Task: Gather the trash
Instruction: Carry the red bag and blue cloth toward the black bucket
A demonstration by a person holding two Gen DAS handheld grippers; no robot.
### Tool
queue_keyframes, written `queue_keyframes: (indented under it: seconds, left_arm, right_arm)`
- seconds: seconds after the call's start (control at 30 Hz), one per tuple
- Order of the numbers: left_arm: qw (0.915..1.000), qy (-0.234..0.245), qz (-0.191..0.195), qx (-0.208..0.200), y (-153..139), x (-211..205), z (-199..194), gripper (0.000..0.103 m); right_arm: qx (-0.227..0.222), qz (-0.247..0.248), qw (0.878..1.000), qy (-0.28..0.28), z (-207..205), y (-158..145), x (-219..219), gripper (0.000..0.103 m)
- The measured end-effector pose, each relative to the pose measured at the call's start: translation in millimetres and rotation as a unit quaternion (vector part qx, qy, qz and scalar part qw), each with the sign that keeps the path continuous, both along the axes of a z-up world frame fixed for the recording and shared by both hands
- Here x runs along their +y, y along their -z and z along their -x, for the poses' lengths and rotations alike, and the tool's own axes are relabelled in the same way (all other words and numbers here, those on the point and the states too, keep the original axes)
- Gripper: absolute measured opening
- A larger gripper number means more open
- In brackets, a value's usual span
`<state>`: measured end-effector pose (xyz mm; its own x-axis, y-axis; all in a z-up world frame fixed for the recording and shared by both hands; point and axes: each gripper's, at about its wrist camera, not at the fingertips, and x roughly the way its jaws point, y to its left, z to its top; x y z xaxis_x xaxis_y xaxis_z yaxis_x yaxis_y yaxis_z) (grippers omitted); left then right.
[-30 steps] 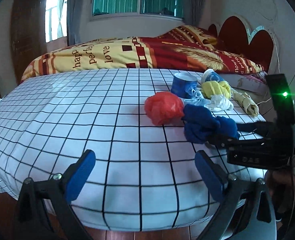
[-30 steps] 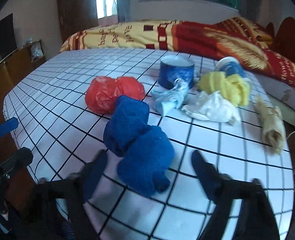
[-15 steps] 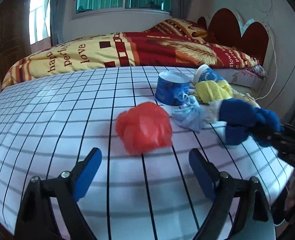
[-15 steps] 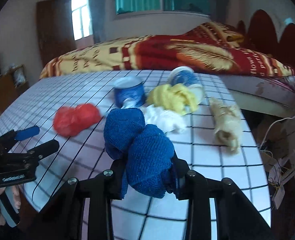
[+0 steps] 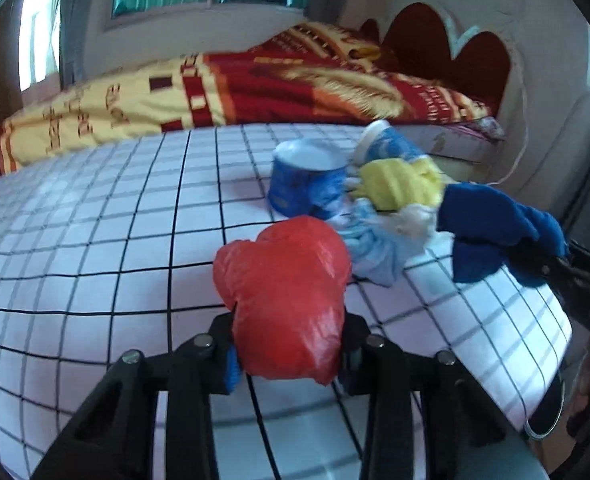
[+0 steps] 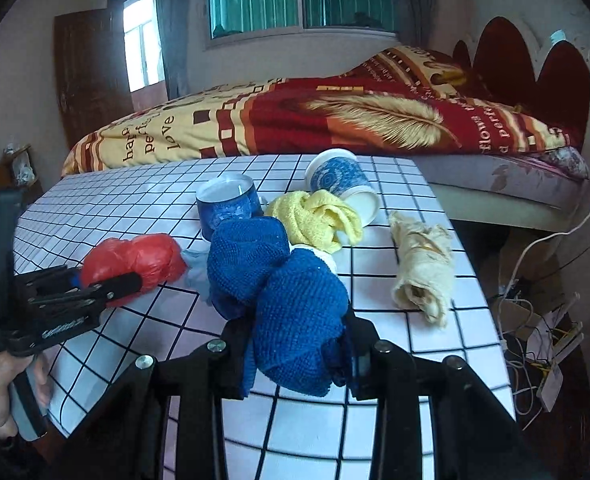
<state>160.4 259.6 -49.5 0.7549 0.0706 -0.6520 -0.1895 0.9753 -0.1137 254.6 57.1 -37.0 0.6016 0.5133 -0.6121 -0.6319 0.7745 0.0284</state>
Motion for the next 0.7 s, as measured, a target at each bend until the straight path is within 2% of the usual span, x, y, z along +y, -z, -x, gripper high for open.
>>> queue_keyframes:
  seconds: [0.23, 0.43, 0.7]
  left_arm:
    - [0.9994, 0.015, -0.006, -0.031, -18.6, -39.3, 39.2, 0.037]
    - [0.9987, 0.028, -0.001, -0.042, -29.8, -73.7, 56.2, 0.037]
    - [0.9967, 0.066, -0.014, -0.046, -36.4, -121.2, 62.5, 0.037]
  right_arm:
    - [-0.009, -0.001, 1.0, 0.024, 27.0, -11.9, -36.9, 0.036]
    - [-0.017, 0.005, 0.999, 0.034, 50.2, -19.3, -77.9, 0.036]
    - [-0.019, -0.005, 0.997, 0.069, 63.2, -20.0, -140.7, 0.036]
